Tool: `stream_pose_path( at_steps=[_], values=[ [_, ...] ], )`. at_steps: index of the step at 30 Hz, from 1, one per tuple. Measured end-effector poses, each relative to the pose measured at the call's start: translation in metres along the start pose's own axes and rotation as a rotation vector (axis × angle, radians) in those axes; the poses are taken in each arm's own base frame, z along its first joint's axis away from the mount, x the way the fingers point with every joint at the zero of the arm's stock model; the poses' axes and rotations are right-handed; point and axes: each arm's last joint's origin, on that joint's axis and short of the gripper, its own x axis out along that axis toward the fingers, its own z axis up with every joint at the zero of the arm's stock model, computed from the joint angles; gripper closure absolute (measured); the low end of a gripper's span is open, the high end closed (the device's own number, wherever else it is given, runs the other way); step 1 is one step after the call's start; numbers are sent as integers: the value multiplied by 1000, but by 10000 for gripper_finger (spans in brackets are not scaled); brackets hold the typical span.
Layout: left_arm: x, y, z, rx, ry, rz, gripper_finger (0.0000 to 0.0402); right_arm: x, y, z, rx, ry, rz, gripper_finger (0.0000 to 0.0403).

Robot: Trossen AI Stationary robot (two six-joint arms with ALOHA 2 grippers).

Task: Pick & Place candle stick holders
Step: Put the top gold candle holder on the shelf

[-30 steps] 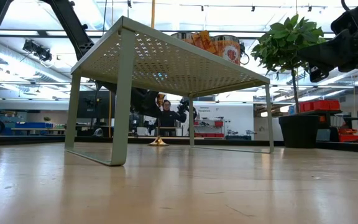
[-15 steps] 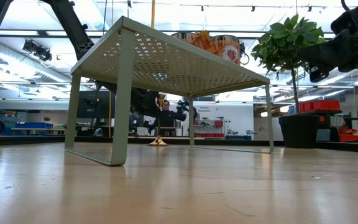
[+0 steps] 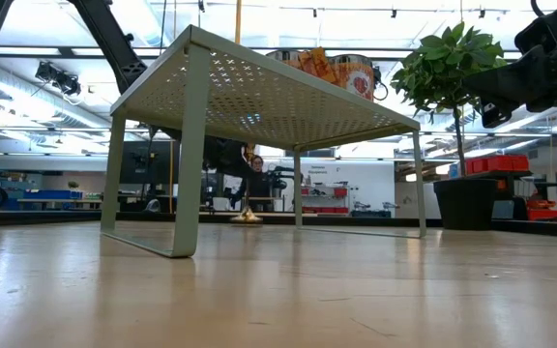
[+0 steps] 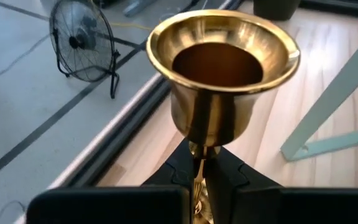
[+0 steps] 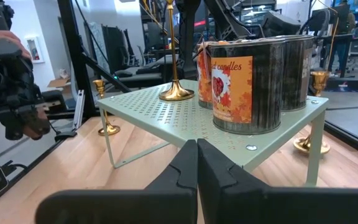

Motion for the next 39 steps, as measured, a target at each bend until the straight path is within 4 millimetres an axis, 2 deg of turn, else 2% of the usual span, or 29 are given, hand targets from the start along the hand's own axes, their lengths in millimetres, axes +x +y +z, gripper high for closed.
stream_pose_path(
  at_steps=[6,18,27,39],
  values=[
    [-12,-2,12,5,-21,4,379,0,0,0,0,0,0,400],
    [-55,-5,43,8,-53,-2,379,0,0,0,0,0,0,400],
    [-89,-8,55,5,-32,-13,379,0,0,0,0,0,0,400],
    [-122,-23,68,49,-59,-57,379,0,0,0,0,0,-1,400]
  ],
)
